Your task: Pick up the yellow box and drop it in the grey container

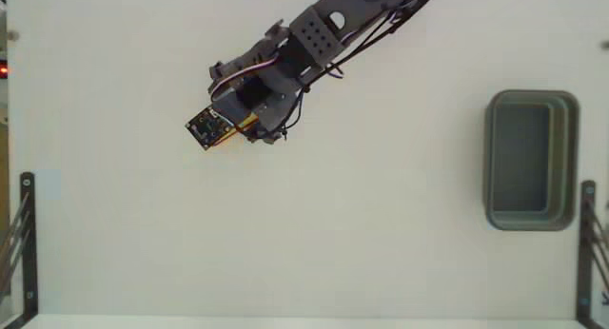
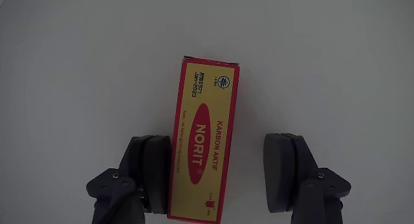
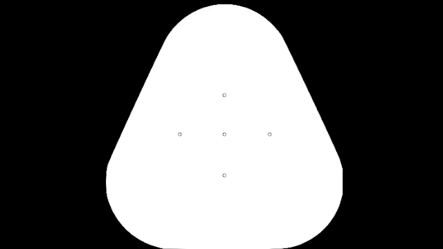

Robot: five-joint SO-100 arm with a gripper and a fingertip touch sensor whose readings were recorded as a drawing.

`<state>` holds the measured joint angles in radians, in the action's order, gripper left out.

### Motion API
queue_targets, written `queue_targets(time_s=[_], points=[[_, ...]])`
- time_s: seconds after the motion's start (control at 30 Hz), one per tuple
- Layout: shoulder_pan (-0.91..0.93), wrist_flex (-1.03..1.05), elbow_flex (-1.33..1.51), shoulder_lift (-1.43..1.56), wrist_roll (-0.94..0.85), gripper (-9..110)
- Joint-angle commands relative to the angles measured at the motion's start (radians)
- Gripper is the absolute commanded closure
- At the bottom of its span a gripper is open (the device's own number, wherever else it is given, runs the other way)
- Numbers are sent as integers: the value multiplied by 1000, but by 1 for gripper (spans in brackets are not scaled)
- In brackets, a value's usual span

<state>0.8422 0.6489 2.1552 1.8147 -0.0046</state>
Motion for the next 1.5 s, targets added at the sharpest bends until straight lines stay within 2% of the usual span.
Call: queue_targets(time_s=[0.0, 1.47], points=[[8, -16, 1, 25, 5, 16], [8, -16, 1, 25, 5, 27]])
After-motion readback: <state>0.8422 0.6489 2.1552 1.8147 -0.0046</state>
